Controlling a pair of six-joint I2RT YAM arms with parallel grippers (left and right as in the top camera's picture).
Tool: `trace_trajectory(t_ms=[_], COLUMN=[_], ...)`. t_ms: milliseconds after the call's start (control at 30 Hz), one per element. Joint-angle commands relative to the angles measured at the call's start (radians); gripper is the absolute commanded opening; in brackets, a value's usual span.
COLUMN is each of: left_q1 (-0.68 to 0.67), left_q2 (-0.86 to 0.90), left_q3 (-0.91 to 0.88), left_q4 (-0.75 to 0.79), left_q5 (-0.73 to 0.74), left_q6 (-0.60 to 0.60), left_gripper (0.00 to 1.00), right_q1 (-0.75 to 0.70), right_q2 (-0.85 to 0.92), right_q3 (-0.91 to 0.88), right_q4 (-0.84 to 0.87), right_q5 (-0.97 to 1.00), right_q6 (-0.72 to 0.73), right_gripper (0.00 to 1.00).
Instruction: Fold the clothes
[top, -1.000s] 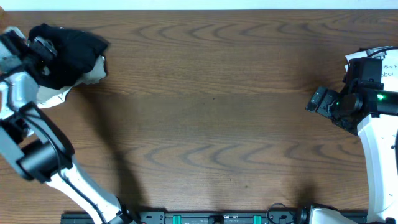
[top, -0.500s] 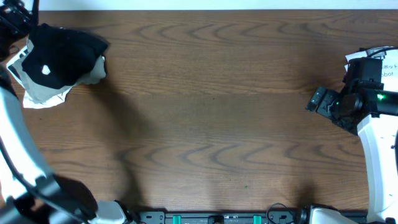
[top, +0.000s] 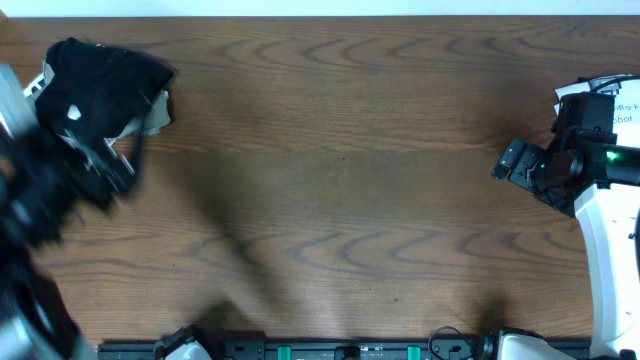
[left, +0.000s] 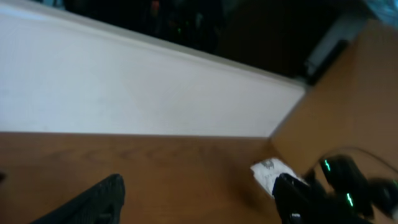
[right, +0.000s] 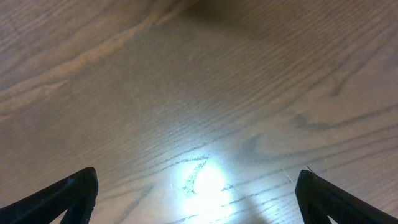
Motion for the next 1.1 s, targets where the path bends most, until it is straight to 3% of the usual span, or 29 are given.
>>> trace_trajectory(t_ms=[0,300,400,433,667,1067], left_q1=[0.001,0.001,-0.002,-0.010,-0.019,-0.019], left_q2=[-0.089,-0.323,-0.385,-0.402,-0.438,-0.438], left_q3=[0.000,0.000,0.000,0.000,0.000,0.000], left_q4=[-0.126,-0.468,-0.496,-0.504,-0.612,-0.651], left_q5=[-0.018,0.004,0.013,0.013,0.013,-0.002], left_q6=[0.185,0.275,0.275,0.275,0.275,0.275], left_gripper=[0.79,0.79,0.79,0.98,0.98,0.98], right_q1=[-0.010,-0.010,-0.010,-0.010,-0.010,-0.010], right_q2=[0.005,0.005,0.005,0.005,0.005,0.005], right_q3=[0.002,0.002,0.002,0.002,0.002,0.002], right_q4=[0.000,0.000,0.000,0.000,0.000,0.000], right_q5=[0.001,0.001,0.001,0.001,0.001,0.001], right_q6=[-0.013,-0.013,-0.013,-0.013,-0.013,-0.013], right_gripper=[0.99,0.99,0.99,0.99,0.99,0.99])
